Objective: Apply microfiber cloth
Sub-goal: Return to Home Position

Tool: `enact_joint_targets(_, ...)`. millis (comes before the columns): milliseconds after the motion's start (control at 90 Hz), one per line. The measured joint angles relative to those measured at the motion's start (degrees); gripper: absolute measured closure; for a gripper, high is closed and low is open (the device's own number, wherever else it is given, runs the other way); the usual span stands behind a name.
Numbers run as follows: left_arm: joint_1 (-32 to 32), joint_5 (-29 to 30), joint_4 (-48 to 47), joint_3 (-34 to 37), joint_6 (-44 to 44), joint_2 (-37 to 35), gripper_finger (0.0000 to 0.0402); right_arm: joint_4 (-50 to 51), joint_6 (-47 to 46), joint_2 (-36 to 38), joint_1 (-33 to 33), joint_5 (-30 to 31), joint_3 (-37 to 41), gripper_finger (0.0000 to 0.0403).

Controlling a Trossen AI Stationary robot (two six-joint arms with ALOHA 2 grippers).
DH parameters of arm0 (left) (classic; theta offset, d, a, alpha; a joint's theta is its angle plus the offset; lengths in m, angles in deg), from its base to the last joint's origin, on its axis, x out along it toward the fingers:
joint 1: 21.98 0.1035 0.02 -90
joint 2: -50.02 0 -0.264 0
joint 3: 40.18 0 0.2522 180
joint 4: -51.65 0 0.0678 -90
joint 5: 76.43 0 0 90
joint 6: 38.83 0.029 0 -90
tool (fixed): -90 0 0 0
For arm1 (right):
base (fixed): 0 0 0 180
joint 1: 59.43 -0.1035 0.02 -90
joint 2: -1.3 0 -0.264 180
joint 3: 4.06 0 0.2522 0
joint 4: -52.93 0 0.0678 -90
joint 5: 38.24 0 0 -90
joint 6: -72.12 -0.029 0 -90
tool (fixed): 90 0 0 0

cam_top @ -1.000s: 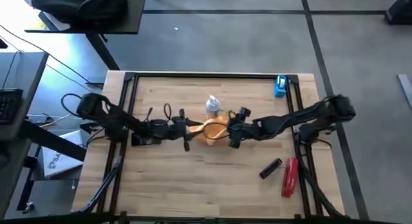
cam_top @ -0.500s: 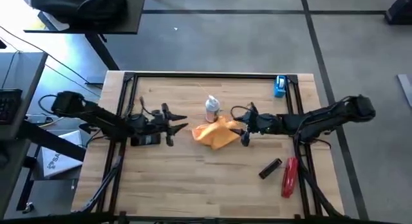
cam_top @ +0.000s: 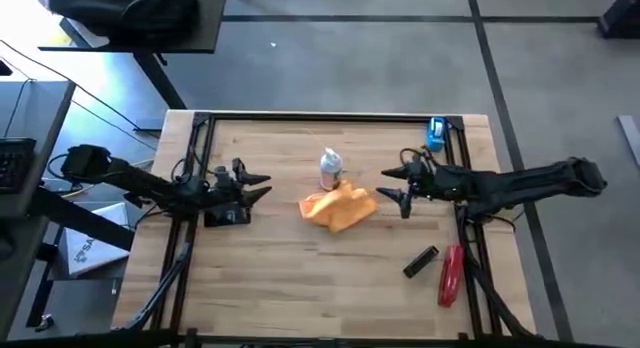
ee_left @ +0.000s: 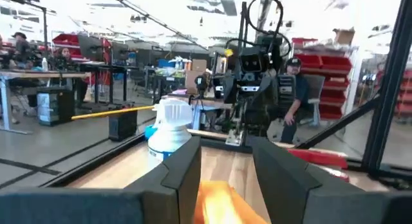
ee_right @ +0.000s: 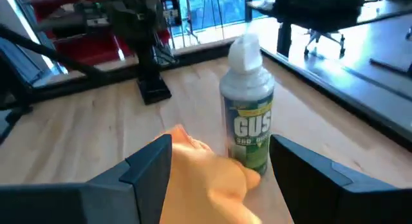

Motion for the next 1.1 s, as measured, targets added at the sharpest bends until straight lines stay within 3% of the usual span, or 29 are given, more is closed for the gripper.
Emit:
enact_joint_targets(333,-0.1,-0.7,-1.8,-0.1,2.7,-6.0,0.0280,5.1,0.8,11.6,-3.2,-0.2,0.0,0.0247)
enact_joint_targets(633,-0.1,-1.5,-9.2,-0.1,3.0,-13.5,0.0280,12.6,-4.5,16.4,-5.6,0.3,0.0,0.0311)
enact_joint_targets(1100,-3.5,-1.4,-14.3,-0.1,5.3,-25.7,0.0280,21.4,-6.7,27.5,-6.6,3.2,0.0,0.0343)
